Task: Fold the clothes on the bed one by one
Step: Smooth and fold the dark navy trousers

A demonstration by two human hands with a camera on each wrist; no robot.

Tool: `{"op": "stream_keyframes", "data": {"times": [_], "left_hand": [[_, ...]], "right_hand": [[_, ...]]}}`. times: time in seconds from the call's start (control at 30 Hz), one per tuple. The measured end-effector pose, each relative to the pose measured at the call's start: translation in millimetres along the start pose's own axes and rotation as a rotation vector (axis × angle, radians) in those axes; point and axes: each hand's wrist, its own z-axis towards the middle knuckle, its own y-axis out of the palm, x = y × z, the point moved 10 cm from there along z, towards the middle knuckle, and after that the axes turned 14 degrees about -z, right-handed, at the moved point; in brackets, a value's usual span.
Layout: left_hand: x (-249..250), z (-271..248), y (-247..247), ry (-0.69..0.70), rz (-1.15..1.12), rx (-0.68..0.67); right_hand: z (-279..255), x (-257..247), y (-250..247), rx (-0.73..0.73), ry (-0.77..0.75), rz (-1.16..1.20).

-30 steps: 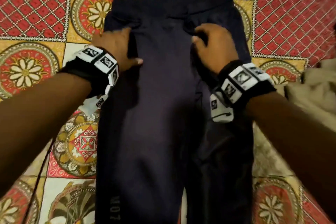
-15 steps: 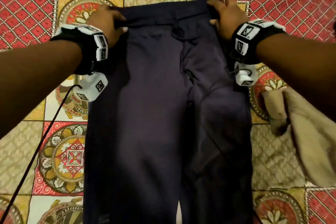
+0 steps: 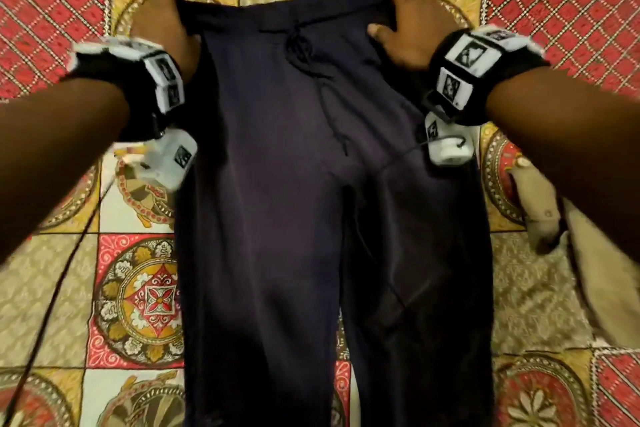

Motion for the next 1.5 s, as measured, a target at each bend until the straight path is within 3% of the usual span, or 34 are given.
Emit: {"op": "stream_keyframes", "data": {"times": [0.07, 0.17, 0.23, 0.3, 0.4, 0.5, 0.57, 0.7, 0.77, 0.83, 0.9, 1.03, 1.1, 1.17, 1.27, 1.37, 1.5], "left_hand": [[10, -41, 20, 0.147, -0.016, 0.010], [32, -117, 74, 0.404, 0.057, -0.194], [11, -140, 96, 0.372, 0.128, -0.290], [-21, -139, 94, 0.301, 0.145, -0.298], [-58, -116, 66, 0.271, 0.233, -0.234], [-66, -104, 57, 0.251, 0.289, -0.269], [-58, -105, 57, 0.241, 0.306, -0.303], [-4, -131, 59, 0.333, 0.179, -0.271], [8, -153, 49, 0.340, 0.045, -0.168], [-2, -175, 30, 0.277, -0.051, -0.051], [-7, -205, 27, 0.290, -0.045, -0.073], [41, -272, 74, 0.414, -0.065, -0.265], [55, -291, 101, 0.335, -0.088, -0.260], [46, -294, 120, 0.124, -0.175, -0.227], [26, -289, 132, -0.092, -0.232, -0.154], [26, -280, 135, -0.105, -0.184, -0.146], [28, -277, 132, -0.007, -0.134, -0.144]], "right_hand": [[-34, -11, 7, 0.061, -0.069, 0.030], [-94, -21, 37, 0.125, -0.139, 0.080], [-118, -9, 71, 0.053, -0.117, 0.112], [-130, 19, 92, 0.005, -0.081, 0.053], [-121, 66, 92, -0.003, 0.006, -0.039], [-109, 94, 88, -0.083, 0.091, -0.013], [-110, 97, 81, -0.082, 0.108, 0.052], [-149, 92, 31, 0.276, 0.179, 0.100], [-180, 104, 39, 0.348, 0.283, 0.186], [-215, 125, 72, 0.282, 0.479, 0.358], [-245, 130, 101, 0.199, 0.600, 0.409], [-272, 102, 111, 0.199, 0.530, 0.326], [-285, 108, 121, 0.197, 0.617, 0.411], [-293, 123, 133, 0.185, 0.704, 0.528], [-289, 137, 137, 0.159, 0.691, 0.604], [-284, 152, 128, 0.159, 0.669, 0.602], [-283, 160, 120, 0.094, 0.614, 0.495]]}}
